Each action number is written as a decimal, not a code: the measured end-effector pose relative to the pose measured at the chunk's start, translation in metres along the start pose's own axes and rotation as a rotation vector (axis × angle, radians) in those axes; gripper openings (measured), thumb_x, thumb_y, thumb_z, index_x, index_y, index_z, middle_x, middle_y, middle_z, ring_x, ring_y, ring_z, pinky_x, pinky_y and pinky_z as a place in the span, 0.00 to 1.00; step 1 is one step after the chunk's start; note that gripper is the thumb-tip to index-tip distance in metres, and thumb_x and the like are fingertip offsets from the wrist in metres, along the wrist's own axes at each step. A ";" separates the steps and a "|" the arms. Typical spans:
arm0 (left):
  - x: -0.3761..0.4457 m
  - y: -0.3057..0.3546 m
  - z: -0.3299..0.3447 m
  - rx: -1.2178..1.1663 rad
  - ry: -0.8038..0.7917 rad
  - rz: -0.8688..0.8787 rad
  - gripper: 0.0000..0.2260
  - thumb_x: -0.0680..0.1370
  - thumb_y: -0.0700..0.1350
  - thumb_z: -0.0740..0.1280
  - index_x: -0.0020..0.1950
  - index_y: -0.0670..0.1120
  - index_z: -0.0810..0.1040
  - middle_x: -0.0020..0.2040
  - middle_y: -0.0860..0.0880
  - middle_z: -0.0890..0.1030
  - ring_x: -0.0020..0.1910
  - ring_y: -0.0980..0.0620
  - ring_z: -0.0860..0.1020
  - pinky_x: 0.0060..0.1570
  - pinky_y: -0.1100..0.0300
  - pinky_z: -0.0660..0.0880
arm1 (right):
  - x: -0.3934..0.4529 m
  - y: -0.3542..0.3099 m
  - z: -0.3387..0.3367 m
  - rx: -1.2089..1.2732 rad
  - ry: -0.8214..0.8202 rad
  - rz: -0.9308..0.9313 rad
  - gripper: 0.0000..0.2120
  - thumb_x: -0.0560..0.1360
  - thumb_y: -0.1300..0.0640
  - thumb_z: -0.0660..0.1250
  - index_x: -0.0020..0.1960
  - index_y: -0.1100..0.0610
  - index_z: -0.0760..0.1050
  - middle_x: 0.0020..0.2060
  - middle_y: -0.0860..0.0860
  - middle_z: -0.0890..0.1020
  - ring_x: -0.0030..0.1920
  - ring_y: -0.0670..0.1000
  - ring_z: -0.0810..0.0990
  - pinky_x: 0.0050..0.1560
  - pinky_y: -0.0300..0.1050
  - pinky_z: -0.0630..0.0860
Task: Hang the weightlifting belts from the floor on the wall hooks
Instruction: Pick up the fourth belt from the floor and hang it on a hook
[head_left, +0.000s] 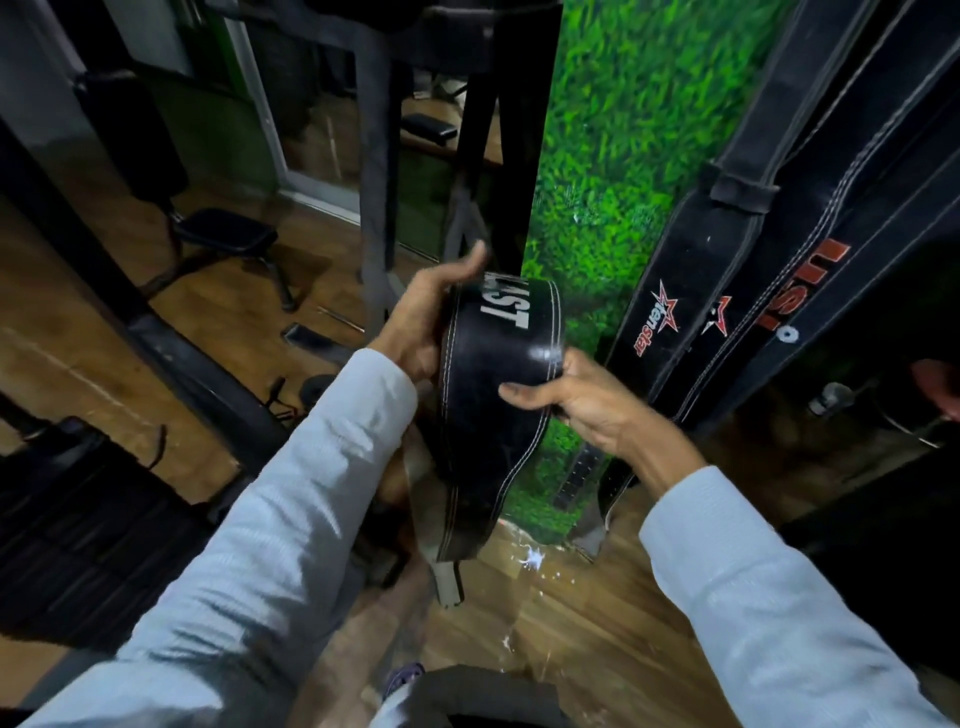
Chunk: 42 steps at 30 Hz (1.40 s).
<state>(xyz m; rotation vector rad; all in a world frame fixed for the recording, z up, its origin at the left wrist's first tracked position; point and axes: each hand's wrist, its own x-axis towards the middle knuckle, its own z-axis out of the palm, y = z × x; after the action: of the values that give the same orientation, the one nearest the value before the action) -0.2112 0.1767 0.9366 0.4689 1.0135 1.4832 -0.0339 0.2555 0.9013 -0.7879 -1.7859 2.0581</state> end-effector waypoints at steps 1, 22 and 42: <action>0.003 -0.001 0.003 0.031 0.017 -0.009 0.15 0.80 0.48 0.68 0.54 0.36 0.85 0.52 0.36 0.86 0.47 0.41 0.86 0.53 0.49 0.84 | -0.002 0.003 0.002 -0.077 0.018 -0.018 0.20 0.69 0.74 0.75 0.60 0.64 0.80 0.56 0.57 0.87 0.63 0.57 0.84 0.69 0.51 0.77; -0.039 -0.014 -0.023 0.026 -0.019 0.148 0.32 0.80 0.68 0.59 0.53 0.42 0.88 0.54 0.39 0.86 0.56 0.42 0.85 0.58 0.51 0.81 | 0.022 -0.050 0.002 0.436 0.037 -0.115 0.26 0.71 0.75 0.72 0.68 0.65 0.74 0.60 0.63 0.84 0.60 0.61 0.84 0.63 0.59 0.81; -0.039 -0.045 -0.005 0.334 -0.017 0.359 0.09 0.75 0.35 0.74 0.53 0.32 0.83 0.49 0.37 0.86 0.48 0.40 0.84 0.55 0.45 0.80 | 0.003 -0.095 0.000 0.264 0.064 -0.061 0.30 0.79 0.40 0.68 0.71 0.60 0.76 0.64 0.60 0.82 0.63 0.61 0.82 0.69 0.61 0.75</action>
<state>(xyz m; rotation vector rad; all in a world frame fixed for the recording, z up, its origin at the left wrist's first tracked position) -0.1806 0.1338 0.9080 0.9403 1.2150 1.6236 -0.0484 0.2741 0.9931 -0.7040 -1.4469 2.1444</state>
